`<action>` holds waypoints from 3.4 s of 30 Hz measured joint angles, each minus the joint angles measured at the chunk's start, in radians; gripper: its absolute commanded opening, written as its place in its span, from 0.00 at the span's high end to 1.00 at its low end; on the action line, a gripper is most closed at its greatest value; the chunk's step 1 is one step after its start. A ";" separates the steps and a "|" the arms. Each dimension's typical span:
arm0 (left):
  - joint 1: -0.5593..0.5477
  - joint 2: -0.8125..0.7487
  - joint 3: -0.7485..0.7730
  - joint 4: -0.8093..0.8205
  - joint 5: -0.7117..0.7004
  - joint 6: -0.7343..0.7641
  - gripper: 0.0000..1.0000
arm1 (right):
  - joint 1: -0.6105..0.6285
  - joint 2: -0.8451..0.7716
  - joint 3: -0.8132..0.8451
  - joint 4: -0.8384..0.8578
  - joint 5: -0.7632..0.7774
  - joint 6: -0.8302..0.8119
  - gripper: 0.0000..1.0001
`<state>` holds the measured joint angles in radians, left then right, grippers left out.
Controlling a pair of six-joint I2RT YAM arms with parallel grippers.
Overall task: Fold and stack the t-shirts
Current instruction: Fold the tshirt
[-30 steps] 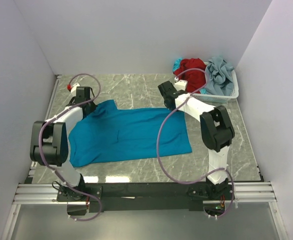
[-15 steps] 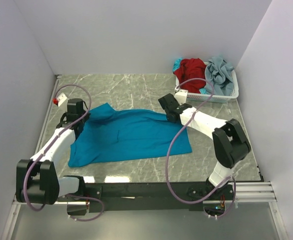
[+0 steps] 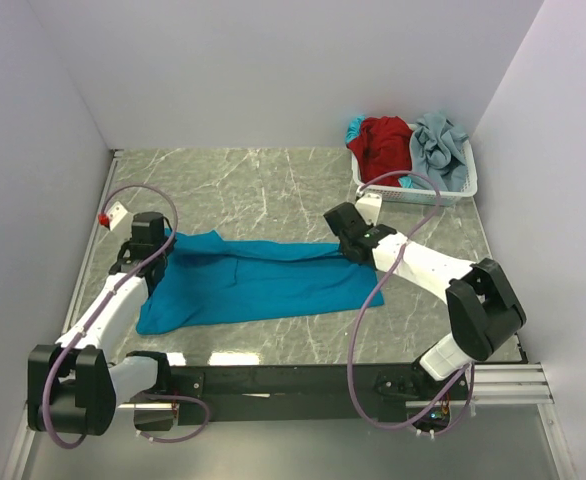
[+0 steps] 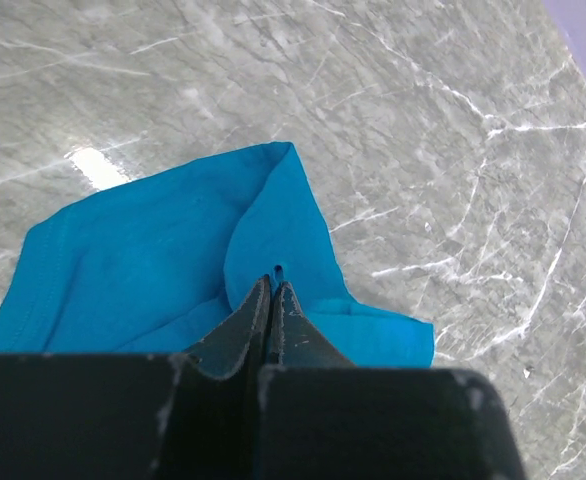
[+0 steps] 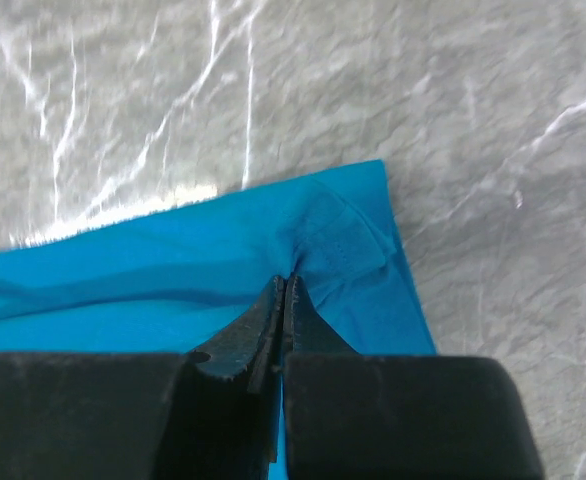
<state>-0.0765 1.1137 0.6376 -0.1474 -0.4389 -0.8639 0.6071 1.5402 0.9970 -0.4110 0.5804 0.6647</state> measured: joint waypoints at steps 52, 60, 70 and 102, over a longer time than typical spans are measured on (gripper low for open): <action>-0.008 0.035 0.098 -0.182 0.333 -0.082 0.01 | 0.041 -0.380 -0.250 0.008 -0.229 -0.041 0.13; -0.058 0.362 0.250 -0.193 0.414 0.005 0.04 | 0.011 -0.380 -0.266 0.009 -0.225 -0.055 0.14; -0.143 0.561 0.432 -0.353 0.292 0.048 0.42 | -0.016 -0.380 -0.304 0.014 -0.219 -0.087 0.14; -0.278 0.591 0.540 -0.575 0.087 0.003 0.99 | -0.074 -0.397 -0.351 0.061 -0.254 -0.124 0.14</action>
<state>-0.3546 1.7050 1.1774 -0.7227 -0.3523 -0.8608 0.5331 1.1427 0.6460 -0.3504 0.3267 0.5407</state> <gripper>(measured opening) 0.022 0.860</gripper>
